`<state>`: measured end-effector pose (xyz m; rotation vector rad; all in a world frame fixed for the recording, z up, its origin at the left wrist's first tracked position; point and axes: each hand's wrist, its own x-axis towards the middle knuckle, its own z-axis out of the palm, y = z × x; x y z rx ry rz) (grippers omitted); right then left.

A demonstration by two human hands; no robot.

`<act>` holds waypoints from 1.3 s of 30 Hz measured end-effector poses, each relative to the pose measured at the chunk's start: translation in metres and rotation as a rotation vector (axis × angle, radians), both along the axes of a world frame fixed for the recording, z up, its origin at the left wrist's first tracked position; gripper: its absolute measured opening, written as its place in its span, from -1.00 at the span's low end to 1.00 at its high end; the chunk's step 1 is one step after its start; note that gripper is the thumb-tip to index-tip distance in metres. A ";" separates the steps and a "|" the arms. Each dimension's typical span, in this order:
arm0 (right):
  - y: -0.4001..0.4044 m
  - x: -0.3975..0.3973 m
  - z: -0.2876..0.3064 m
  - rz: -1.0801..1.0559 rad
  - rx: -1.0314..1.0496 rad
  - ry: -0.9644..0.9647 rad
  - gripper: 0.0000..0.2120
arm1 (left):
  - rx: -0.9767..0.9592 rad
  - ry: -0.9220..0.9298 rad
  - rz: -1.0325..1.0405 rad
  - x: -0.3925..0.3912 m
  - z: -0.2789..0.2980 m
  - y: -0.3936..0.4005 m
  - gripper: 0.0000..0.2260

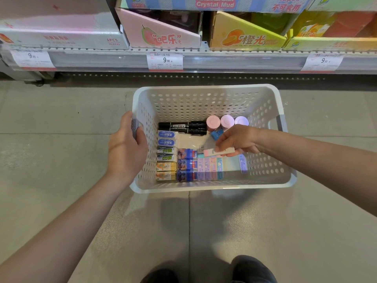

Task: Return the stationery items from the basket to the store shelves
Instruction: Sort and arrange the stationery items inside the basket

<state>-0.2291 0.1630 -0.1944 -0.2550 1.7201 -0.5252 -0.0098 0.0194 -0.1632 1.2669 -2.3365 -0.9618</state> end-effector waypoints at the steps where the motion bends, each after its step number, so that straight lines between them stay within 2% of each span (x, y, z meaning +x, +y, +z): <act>1: 0.001 0.000 0.001 0.014 0.004 -0.024 -0.88 | 0.002 0.003 -0.001 0.000 -0.001 0.000 -0.68; 3: 0.002 -0.001 0.003 0.075 0.023 -0.084 -0.79 | 0.011 0.007 0.001 0.000 -0.003 -0.001 -0.69; 5: 0.002 -0.001 0.006 0.129 0.042 -0.116 -0.79 | 0.010 0.010 0.000 0.000 -0.004 -0.002 -0.70; 10: 0.001 0.002 0.011 0.130 -0.022 -0.200 -0.80 | -0.014 0.009 -0.009 0.000 -0.004 -0.002 -0.70; 16: 0.000 0.003 0.010 0.047 -0.120 -0.260 -0.66 | -0.020 0.001 -0.004 0.000 -0.003 -0.002 -0.72; 20: -0.001 -0.001 0.003 0.020 -0.126 -0.115 -0.77 | -0.029 -0.003 0.009 0.000 -0.004 -0.003 -0.73; 23: -0.001 -0.005 -0.004 0.272 -0.023 0.288 -0.87 | -0.032 -0.005 0.010 0.001 -0.006 -0.004 -0.73; 26: 0.001 -0.007 -0.011 0.521 0.130 0.546 -0.76 | -0.021 0.001 0.013 0.001 -0.007 -0.004 -0.73; 31: 0.003 -0.001 -0.025 0.673 0.294 0.624 -0.72 | -0.023 -0.006 0.010 -0.001 -0.003 -0.001 -0.73; 35: 0.001 0.008 -0.031 0.655 0.312 0.608 -0.72 | -0.025 -0.005 0.007 0.000 -0.003 -0.001 -0.74; 39: 0.004 0.015 -0.032 0.638 0.262 0.685 -0.75 | -0.016 0.007 -0.001 0.001 -0.006 -0.003 -0.71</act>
